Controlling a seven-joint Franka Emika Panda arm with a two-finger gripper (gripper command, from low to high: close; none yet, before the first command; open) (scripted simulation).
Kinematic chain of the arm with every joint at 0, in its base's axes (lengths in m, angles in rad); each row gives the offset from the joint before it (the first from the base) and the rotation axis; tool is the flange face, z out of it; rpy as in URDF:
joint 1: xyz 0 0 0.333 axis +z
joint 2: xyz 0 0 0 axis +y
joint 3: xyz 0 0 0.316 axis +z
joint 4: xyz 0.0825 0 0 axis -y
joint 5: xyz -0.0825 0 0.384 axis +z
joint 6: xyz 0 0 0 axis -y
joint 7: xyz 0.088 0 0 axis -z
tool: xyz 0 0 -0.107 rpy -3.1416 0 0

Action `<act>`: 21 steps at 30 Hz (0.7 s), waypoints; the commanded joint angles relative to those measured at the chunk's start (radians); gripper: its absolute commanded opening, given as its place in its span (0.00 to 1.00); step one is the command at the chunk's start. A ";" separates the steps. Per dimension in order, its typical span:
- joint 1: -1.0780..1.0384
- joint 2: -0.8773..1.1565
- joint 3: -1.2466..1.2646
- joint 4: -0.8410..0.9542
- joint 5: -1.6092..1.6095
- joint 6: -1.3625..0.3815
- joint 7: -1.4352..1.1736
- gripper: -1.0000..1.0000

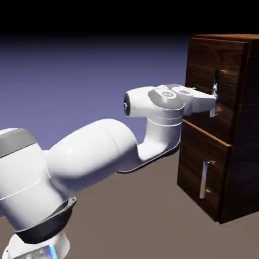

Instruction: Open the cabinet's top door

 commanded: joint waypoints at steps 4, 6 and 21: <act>0.125 0.016 -0.055 0.112 -0.024 -0.007 -0.005 1.00; 0.125 0.016 -0.055 0.112 -0.024 -0.007 -0.005 0.00; -0.086 0.101 0.252 -0.293 0.129 -0.659 0.177 0.00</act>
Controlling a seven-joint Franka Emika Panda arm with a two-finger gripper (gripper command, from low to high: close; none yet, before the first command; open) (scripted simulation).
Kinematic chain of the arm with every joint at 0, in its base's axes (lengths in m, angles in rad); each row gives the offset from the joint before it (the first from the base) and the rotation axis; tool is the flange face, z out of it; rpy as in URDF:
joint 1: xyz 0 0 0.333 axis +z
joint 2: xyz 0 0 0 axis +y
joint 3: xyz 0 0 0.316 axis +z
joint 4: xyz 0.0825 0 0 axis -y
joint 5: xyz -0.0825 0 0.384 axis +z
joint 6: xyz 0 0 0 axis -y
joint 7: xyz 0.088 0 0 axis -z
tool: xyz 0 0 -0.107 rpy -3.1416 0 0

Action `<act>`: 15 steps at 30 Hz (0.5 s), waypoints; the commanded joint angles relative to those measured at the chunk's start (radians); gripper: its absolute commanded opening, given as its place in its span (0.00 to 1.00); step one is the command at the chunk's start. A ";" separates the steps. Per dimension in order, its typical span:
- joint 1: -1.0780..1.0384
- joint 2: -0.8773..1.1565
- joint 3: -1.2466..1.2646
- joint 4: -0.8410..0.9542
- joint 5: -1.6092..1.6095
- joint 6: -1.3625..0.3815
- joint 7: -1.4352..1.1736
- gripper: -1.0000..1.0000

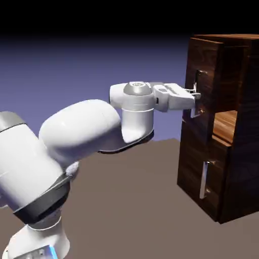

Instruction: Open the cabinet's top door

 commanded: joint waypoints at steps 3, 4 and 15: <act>-0.002 0.030 0.067 -0.043 0.066 -0.132 0.030 0.00; 0.001 0.041 0.088 -0.054 0.089 -0.175 0.040 0.00; 0.126 0.258 0.292 -0.055 0.419 -0.653 0.190 0.00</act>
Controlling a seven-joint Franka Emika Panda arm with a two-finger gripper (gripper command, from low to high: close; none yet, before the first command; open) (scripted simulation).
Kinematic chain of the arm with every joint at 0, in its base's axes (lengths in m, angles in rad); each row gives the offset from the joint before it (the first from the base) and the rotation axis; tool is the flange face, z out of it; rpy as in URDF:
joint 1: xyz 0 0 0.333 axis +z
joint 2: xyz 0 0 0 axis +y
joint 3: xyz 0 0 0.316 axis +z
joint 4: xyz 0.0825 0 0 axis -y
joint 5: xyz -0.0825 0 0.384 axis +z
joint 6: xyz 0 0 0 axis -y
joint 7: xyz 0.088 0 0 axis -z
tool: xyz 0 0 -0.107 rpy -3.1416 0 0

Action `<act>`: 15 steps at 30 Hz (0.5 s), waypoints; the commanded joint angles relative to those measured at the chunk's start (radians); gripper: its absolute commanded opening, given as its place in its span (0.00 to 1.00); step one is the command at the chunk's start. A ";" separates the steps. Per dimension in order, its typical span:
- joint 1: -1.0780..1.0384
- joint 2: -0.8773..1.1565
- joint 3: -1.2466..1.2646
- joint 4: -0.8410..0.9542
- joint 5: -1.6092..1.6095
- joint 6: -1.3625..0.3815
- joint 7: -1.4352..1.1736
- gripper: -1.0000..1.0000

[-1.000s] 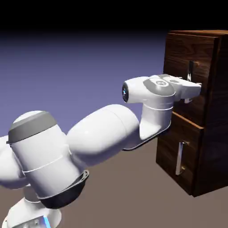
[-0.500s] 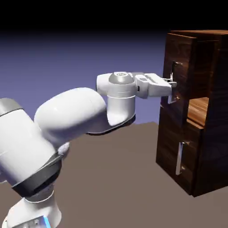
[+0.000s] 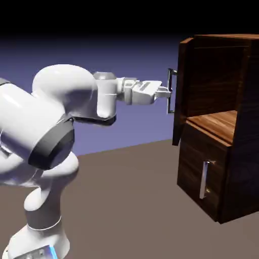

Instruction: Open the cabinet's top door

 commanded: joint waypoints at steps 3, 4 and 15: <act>0.059 0.104 0.033 0.051 0.121 -0.128 0.059 0.00; 0.078 0.140 0.040 0.071 0.160 -0.163 0.079 0.00; 0.217 0.539 0.027 0.365 0.539 -0.388 0.234 0.00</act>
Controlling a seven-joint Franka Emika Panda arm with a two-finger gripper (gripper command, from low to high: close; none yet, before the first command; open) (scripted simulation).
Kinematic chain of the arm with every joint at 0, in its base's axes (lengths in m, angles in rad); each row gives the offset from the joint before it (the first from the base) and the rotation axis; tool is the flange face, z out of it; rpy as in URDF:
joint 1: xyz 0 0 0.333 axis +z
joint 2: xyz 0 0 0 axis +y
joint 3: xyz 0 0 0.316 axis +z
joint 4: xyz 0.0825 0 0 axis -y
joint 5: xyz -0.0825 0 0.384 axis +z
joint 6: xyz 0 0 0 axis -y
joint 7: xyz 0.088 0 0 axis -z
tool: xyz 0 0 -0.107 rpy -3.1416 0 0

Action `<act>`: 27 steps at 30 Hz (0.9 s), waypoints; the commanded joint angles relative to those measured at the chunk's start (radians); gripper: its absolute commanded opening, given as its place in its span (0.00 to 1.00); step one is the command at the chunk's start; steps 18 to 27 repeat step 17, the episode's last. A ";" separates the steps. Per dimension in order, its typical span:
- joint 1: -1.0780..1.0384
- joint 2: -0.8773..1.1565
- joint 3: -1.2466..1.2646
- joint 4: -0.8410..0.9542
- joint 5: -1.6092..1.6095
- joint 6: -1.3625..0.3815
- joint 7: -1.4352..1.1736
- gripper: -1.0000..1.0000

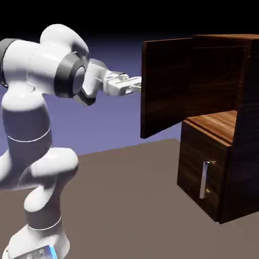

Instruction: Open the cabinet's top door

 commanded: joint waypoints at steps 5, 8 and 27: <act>0.018 0.181 -0.025 0.154 0.147 -0.044 0.024 0.00; 0.037 0.280 -0.059 0.244 0.221 -0.065 0.024 0.00; 0.096 0.478 -0.174 0.415 0.354 -0.087 -0.008 1.00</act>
